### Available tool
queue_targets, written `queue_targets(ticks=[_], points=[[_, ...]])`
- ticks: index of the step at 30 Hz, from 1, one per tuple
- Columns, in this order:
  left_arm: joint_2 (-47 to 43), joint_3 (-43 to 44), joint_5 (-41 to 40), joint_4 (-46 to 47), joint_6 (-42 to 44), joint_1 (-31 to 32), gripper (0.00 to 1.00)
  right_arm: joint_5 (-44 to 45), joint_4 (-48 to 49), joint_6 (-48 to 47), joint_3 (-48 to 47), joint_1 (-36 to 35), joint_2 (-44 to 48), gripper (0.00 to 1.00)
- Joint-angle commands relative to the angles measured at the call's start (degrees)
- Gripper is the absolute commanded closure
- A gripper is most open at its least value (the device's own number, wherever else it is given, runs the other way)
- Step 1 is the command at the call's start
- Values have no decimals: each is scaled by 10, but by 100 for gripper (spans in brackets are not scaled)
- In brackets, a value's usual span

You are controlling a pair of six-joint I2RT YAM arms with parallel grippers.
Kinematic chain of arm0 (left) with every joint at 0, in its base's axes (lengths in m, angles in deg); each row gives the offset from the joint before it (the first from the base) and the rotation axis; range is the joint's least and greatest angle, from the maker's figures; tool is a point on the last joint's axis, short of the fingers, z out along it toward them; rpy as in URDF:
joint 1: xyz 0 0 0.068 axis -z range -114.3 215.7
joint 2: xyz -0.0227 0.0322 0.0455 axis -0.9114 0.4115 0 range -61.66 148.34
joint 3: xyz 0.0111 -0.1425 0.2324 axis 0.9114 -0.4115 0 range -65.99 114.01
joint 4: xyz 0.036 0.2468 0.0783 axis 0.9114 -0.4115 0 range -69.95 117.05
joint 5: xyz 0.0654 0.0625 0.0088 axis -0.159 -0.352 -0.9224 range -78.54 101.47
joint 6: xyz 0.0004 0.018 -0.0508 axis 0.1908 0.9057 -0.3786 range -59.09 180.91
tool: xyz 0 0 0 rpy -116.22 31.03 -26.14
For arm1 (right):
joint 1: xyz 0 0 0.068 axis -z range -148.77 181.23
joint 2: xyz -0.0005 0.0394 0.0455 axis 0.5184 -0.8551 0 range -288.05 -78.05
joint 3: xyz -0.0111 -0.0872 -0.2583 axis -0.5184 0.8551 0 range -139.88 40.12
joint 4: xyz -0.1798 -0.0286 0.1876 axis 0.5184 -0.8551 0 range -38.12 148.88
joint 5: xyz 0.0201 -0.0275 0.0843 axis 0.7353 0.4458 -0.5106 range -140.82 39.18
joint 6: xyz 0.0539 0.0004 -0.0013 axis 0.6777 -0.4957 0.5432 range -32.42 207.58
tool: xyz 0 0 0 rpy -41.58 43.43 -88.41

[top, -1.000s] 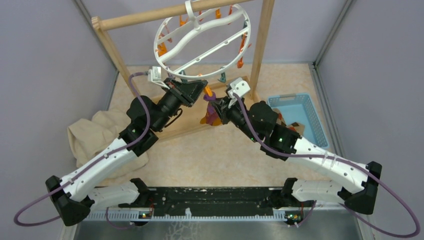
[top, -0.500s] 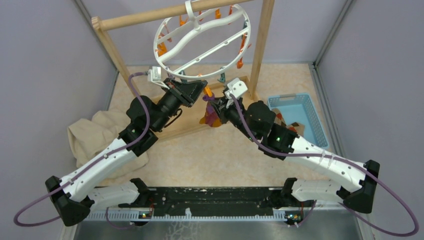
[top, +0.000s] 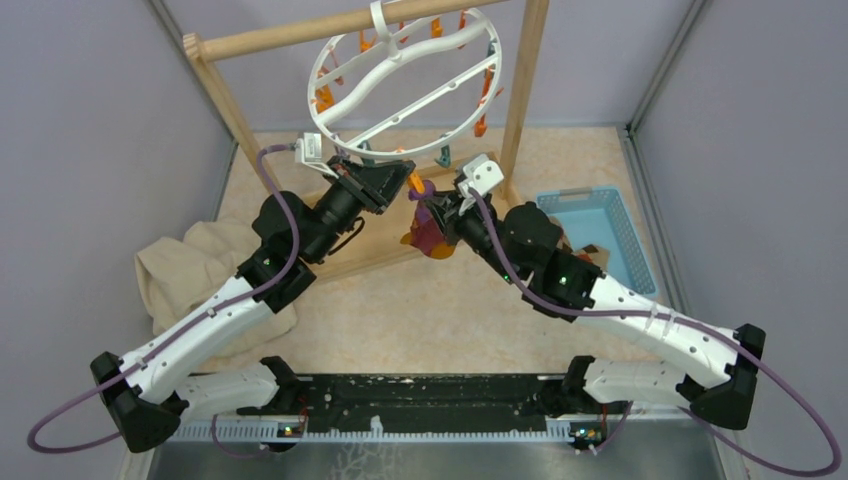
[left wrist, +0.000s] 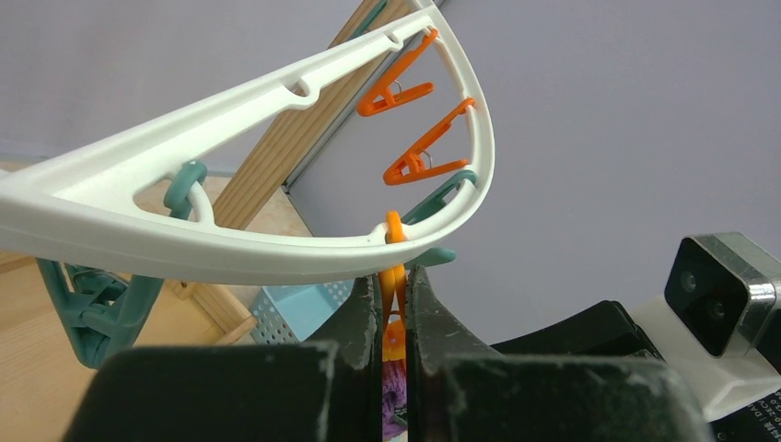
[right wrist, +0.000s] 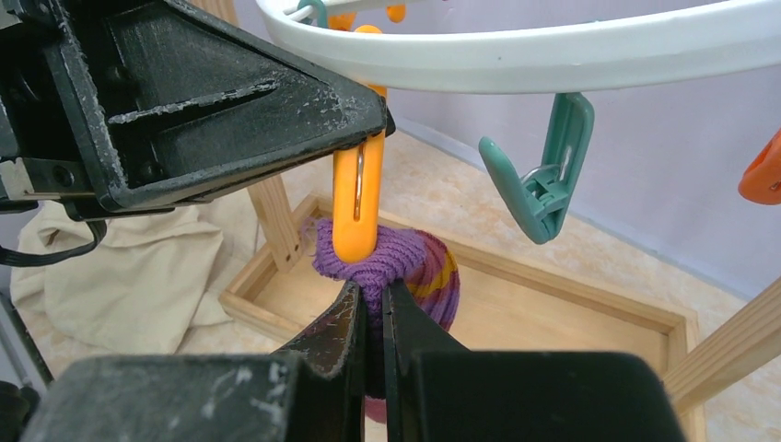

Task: Clip the socks to the hanger
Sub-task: Clamp the sock onto the hanger.

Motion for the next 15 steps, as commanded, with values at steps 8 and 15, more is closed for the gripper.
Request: queue_targets(ticks=[8,15], points=[[-8,-5,52,-53,0,9,100,-16,48,-5,-10,-5,4,100],[5,-11,56,-40,-10,8,100,-20,53,-6,-7,-5,22,100]])
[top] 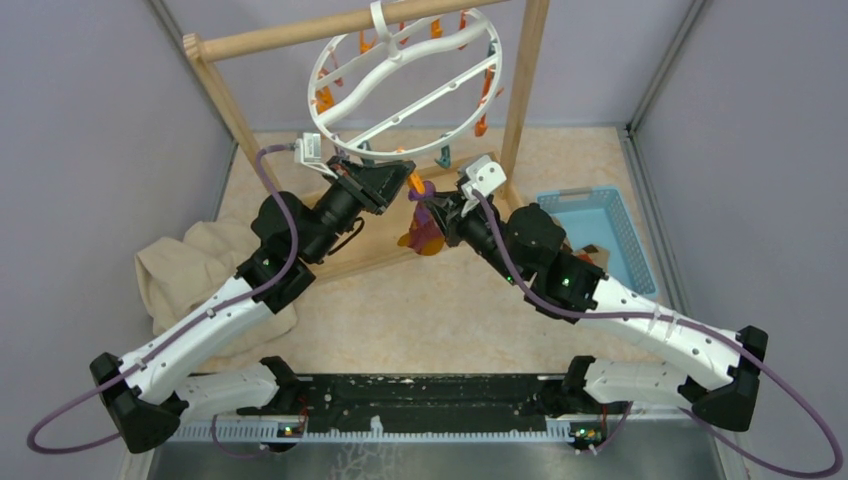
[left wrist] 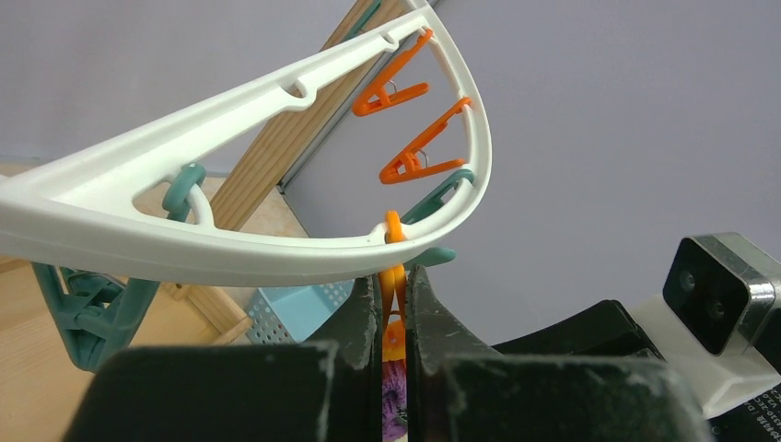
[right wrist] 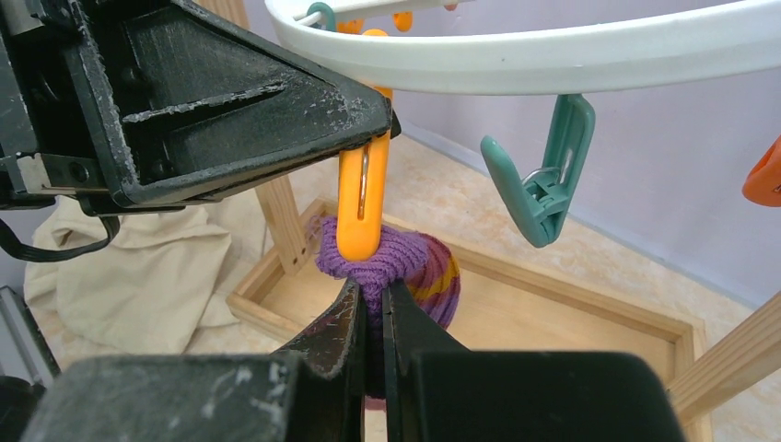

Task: Clip the socks to the hanger
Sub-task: Clamp the sock onto the hanger.

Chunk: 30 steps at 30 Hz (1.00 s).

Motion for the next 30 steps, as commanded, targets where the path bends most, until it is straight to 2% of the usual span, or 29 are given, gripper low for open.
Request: queue_targets(ticks=[1,4,10,15,17,25,26,28,30], points=[[7,-11,54,-39,-11,9,100,-12,41,-9,-13,-5,15,100],[6,-11,54,-39,-12,9,100,-15,44,-11,-17,-5,-1,100],[-5,-11,39,-51,-10,9,86,-21,57,-14,-20,-5,-15,100],[-7,-12,32,-53,-10,9,60,-18,58,-19,-26,-5,-13,100],[-6,-11,36,-53,-10,9,54,-15,57,-21,-26,-5,-11,100],[-6,-11,40,-52,-10,10,50,-4,60,-30,-28,-5,-11,99],[-6,-11,39,-52,-10,9,49,-1,61,-30,-27,-5,-11,88],[-9,-11,39,-54,-7,9,49,0,65,-30,-26,-5,-12,60],[-11,-11,37,-59,-5,9,48,2,69,-33,-23,-5,-12,44]])
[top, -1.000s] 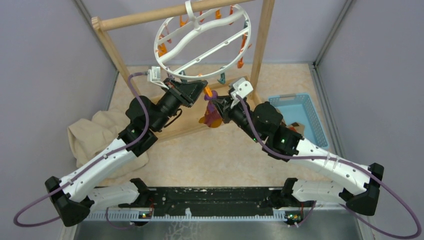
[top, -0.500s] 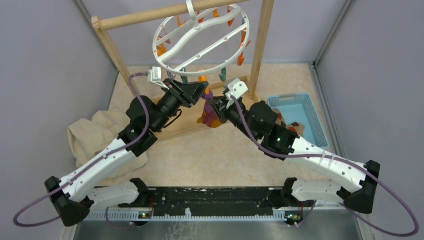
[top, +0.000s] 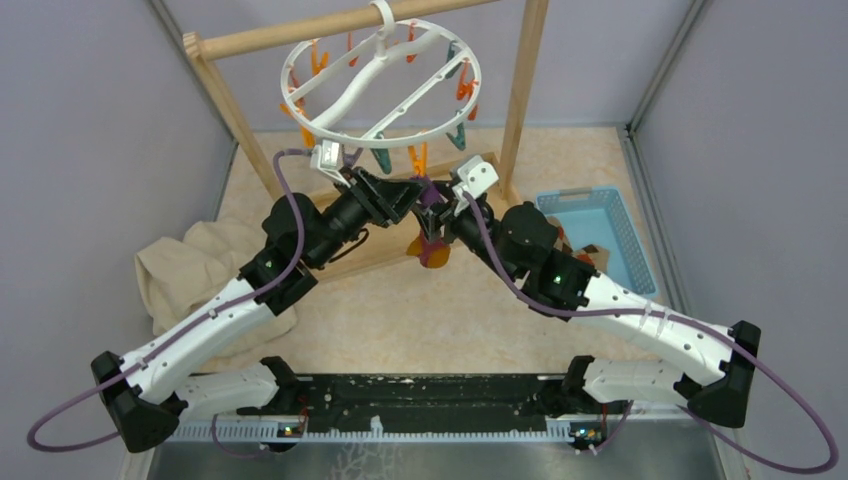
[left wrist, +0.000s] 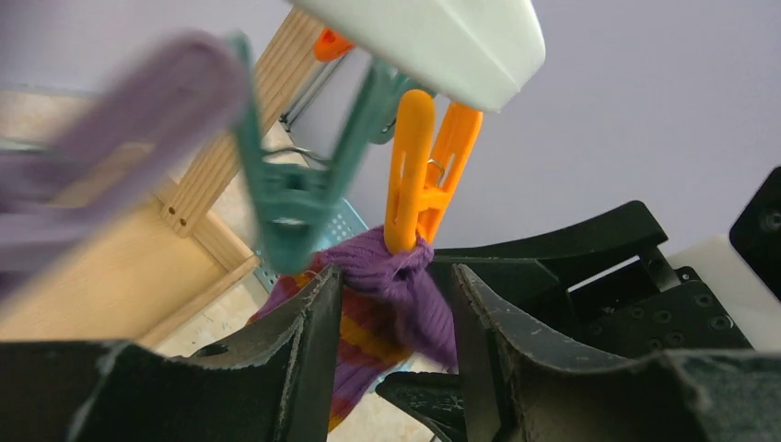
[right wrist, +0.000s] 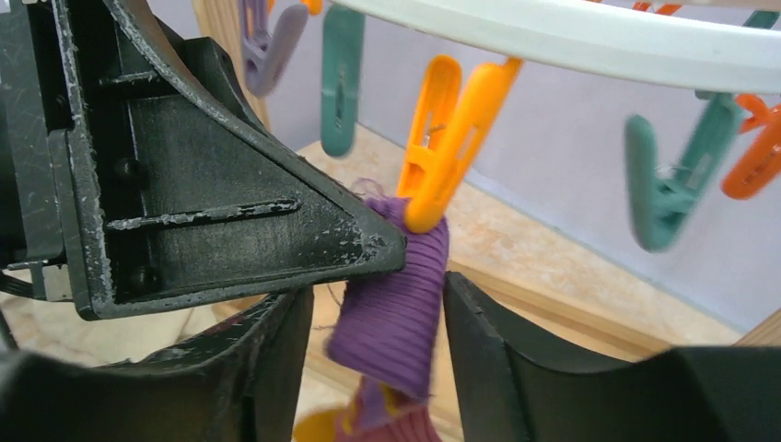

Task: Clip the socks to the hanger
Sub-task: Clamp the sock onto the hanger.

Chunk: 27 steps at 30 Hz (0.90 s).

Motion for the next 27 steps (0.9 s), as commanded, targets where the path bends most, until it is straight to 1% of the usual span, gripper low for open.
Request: queue_targets(ticks=[1,3,7,11,13,14,15,17,19,22,27], points=[[-12,-2,4,-9,3,1,48,12,41,-11,-22,-4,4,41],[-18,-5,-6,-14,9,1,47,15,39,-14,-20,-5,5,39],[-38,-8,-44,-32,28,1,47,31,32,-20,-10,-5,16,38],[-58,-8,-71,-47,46,0,46,71,21,-41,16,-3,47,37],[-67,-8,-80,-53,54,0,46,88,9,-51,31,9,68,36],[-70,-8,-83,-54,58,1,46,79,-2,-49,37,23,82,35],[-72,-8,-85,-56,61,0,46,49,-22,-34,38,50,96,33],[-75,-9,-89,-57,65,0,46,-41,-63,-2,38,125,123,31],[-76,-11,-90,-55,68,0,46,-95,-90,4,40,166,141,30],[-74,-11,-86,-51,70,0,45,-138,-125,-16,28,174,148,30],[-67,-10,-84,-49,72,0,45,-227,-133,-12,19,174,115,32]])
